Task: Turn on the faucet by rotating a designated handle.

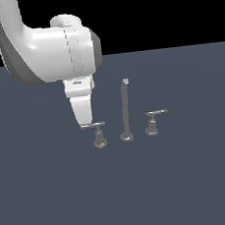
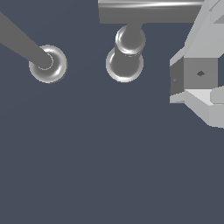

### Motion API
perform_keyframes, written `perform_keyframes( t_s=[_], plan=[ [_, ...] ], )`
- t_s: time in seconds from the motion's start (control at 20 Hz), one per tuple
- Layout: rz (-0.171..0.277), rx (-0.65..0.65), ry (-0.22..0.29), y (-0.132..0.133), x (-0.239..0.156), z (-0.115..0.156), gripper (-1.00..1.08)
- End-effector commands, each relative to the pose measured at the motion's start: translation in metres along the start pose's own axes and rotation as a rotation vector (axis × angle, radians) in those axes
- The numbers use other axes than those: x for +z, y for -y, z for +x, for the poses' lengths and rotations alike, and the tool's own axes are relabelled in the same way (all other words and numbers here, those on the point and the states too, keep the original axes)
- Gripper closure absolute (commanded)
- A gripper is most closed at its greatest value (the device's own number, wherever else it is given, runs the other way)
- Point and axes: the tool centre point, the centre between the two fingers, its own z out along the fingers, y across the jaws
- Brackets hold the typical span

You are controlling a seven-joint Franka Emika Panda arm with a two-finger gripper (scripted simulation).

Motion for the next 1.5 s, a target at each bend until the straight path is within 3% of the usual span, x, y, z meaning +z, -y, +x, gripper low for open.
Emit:
perform_keyframes(
  t_s=[0.0,0.6,0.7,1.4,1.45],
  plan=[
    [0.0,0.0,0.0,0.0,0.0,0.0,1.08],
    [0.0,0.0,0.0,-0.033,0.0,-0.019,1.08],
    [0.009,0.006,0.002,-0.025,0.0,-0.014,1.08],
    [0.001,0.0,0.0,-0.071,0.0,-0.01,1.08],
    [0.005,-0.022,0.006,-0.066,0.0,-0.023,1.08]
  ],
)
